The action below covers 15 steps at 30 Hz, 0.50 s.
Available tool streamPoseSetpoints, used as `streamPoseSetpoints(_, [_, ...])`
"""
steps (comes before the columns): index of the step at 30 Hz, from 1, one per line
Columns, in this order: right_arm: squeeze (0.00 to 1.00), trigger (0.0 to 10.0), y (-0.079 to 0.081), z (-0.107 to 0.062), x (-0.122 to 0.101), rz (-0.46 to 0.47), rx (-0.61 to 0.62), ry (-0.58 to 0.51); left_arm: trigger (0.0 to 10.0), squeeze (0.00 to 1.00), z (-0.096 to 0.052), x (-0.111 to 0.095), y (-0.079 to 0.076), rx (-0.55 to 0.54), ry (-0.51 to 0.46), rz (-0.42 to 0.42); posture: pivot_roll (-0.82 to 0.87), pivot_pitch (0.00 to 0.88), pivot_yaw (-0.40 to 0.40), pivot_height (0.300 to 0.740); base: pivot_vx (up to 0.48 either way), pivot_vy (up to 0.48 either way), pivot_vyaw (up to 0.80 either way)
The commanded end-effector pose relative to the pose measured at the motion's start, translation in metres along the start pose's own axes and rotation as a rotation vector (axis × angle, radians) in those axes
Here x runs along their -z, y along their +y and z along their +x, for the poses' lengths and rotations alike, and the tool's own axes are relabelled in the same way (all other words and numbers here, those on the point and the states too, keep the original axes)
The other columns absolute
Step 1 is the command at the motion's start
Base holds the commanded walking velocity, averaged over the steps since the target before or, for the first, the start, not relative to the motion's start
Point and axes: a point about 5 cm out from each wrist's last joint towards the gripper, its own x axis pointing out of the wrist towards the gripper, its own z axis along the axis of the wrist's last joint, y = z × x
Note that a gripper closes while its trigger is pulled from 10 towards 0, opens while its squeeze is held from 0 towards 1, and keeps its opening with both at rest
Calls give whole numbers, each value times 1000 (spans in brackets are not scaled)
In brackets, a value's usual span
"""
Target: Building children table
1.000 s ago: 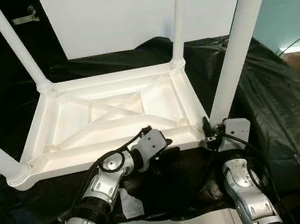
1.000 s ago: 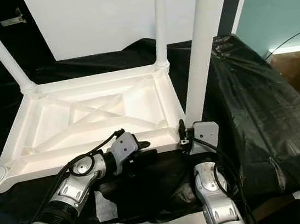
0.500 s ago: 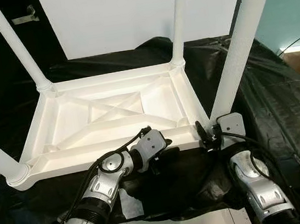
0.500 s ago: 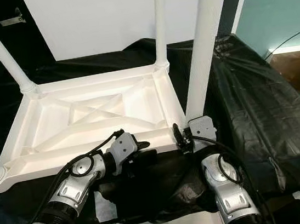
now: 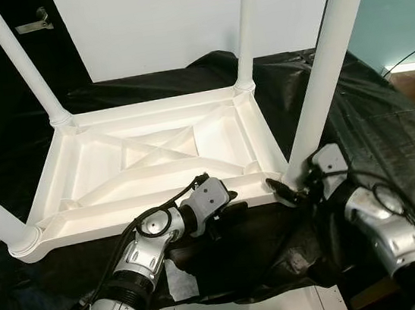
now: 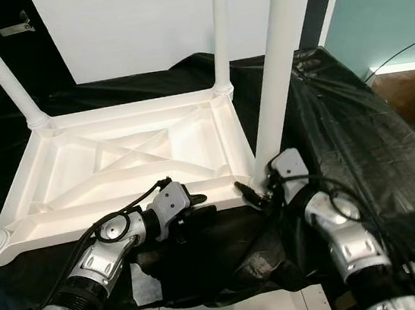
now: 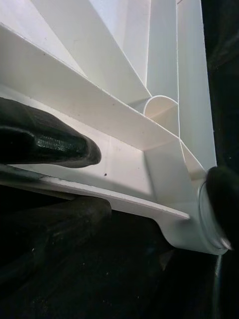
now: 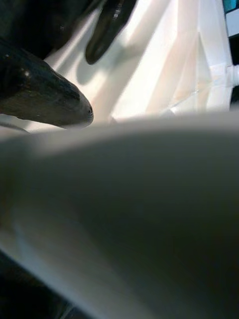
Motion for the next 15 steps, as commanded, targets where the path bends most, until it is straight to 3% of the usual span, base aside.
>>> streamPoseSetpoints(1, [0,10000,3,2,1,11,-60,9,10000,0,3,24,-19,74,92,-60,-4,18,-28,740,0,0,0])
streamPoseSetpoints(2, [0,0,2,1,1,8,-100,11,10000,0,2,24,-19,71,93,-61,1,17,-30,740,0,0,0])
streamPoseSetpoints(15, [0,0,-11,-14,19,88,-143,101,10000,0,2,25,-19,67,93,-61,-4,22,-27,740,0,0,0])
